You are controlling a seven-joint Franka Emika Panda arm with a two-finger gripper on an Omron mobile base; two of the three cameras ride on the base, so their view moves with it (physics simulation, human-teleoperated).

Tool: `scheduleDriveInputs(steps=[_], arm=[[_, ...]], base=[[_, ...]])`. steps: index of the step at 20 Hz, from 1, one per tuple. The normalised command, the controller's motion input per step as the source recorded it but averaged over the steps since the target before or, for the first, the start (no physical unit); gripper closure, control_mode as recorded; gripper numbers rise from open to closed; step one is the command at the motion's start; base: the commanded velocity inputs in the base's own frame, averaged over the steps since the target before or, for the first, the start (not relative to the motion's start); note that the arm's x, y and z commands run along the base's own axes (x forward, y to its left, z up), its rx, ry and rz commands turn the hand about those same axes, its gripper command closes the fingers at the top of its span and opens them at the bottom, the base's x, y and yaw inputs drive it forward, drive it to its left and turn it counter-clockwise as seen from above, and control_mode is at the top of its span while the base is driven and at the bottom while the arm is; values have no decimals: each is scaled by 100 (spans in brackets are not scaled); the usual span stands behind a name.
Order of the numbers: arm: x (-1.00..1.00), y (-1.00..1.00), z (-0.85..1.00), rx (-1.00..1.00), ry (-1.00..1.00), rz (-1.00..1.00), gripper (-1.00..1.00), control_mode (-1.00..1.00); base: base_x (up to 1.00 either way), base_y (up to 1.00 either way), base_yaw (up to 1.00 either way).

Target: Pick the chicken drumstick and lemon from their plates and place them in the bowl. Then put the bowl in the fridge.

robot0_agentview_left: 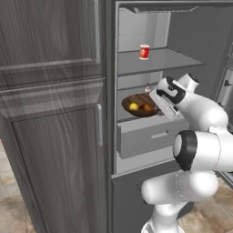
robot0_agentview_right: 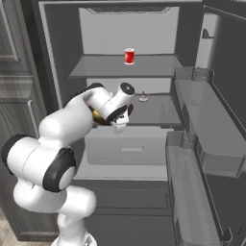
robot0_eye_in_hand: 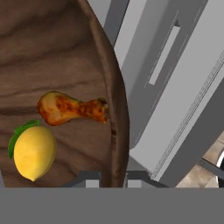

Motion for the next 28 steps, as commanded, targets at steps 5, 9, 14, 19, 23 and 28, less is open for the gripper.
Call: scheduleDriveInputs(steps=[5,9,14,19,23,28], arm=[[39,0,-16,0,0,0,100,-100],[42,0,-6,0,0,0,100,-100],[42,0,-7,0,0,0,100,-100],[39,0,-6,1,0,0,100,-100],[33,0,-10,2,3,0,100,-100],[32,0,-14,4,2,0,100,-100]], base=[[0,0,0],[0,0,0],[0,0,0],[0,0,0],[0,0,0],[0,0,0]])
